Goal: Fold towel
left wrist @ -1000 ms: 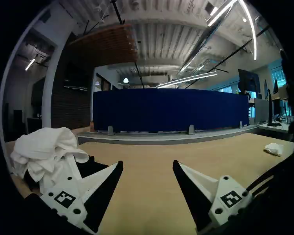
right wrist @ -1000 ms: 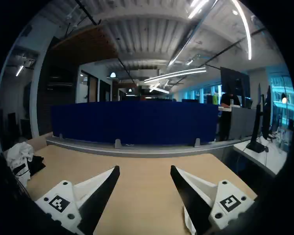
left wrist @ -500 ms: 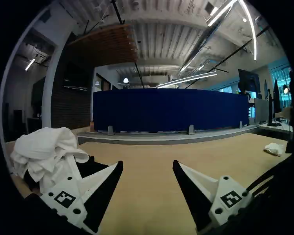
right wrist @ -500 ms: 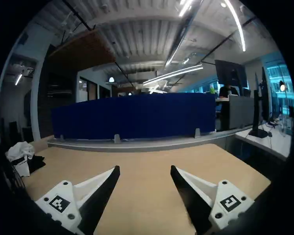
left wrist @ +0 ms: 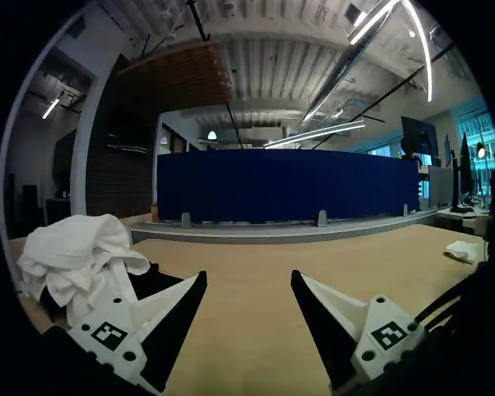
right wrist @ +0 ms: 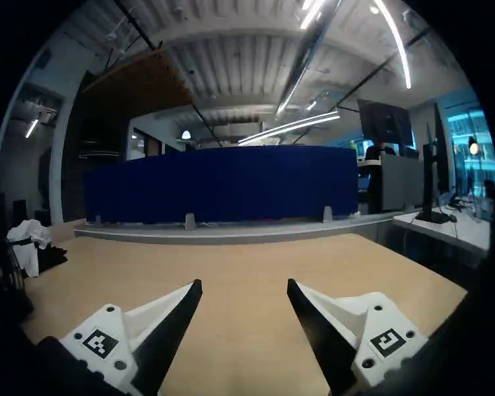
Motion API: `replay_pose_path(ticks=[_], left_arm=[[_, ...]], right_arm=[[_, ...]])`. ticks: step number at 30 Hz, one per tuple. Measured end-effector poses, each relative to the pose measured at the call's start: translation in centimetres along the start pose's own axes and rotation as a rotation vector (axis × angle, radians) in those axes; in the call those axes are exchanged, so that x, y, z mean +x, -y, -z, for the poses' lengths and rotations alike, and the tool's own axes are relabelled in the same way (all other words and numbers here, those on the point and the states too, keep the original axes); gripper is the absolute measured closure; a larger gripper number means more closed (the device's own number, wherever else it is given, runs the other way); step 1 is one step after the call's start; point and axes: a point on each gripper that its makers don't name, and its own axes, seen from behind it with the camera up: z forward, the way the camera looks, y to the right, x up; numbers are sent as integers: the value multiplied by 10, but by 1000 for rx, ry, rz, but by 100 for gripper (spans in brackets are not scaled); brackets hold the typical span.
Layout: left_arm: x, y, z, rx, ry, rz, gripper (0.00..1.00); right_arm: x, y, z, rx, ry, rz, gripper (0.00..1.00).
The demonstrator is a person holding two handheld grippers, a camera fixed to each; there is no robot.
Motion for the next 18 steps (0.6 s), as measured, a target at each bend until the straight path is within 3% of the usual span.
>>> replay_pose_path(ticks=[6,18], left_arm=[[0,0,0,0,0,0,6],[0,0,1,0,0,0,6]], right_arm=[[-4,-4,-1,-8,-19,35,0],[-6,-2,-3,-27,-30,38,0]])
